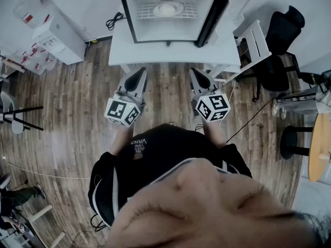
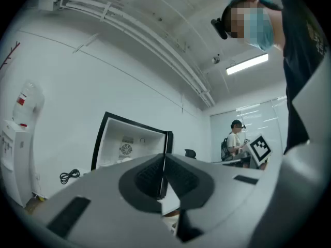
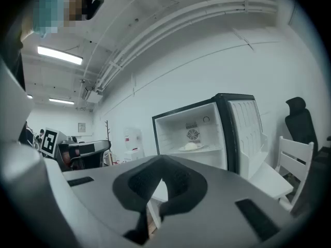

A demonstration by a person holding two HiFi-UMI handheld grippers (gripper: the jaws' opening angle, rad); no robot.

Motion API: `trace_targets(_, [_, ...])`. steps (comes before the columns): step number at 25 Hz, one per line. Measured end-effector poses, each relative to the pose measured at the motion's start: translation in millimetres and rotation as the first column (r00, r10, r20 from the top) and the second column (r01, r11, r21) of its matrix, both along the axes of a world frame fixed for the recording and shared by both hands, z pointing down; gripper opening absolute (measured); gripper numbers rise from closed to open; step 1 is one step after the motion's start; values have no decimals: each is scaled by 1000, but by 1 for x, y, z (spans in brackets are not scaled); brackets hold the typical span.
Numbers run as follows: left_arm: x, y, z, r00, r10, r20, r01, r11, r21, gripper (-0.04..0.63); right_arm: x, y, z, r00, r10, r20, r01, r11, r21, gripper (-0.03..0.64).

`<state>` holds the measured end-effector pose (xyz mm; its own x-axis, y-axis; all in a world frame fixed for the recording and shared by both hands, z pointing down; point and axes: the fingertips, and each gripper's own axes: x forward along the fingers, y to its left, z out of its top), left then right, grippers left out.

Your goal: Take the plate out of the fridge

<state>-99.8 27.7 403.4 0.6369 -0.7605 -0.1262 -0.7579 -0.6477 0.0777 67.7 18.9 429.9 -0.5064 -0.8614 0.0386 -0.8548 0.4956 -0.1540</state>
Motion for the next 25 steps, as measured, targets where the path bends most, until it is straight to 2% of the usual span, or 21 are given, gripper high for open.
trace_targets(16, [5, -10, 3, 1000, -21, -23, 20, 1000, -20, 21, 9, -11, -3, 999, -10, 43, 10, 1000, 15, 12])
trace_targets(25, [24, -20, 5, 999, -40, -19, 40, 999, -11, 21, 25, -27, -1, 998, -42, 40, 41, 999, 14, 12])
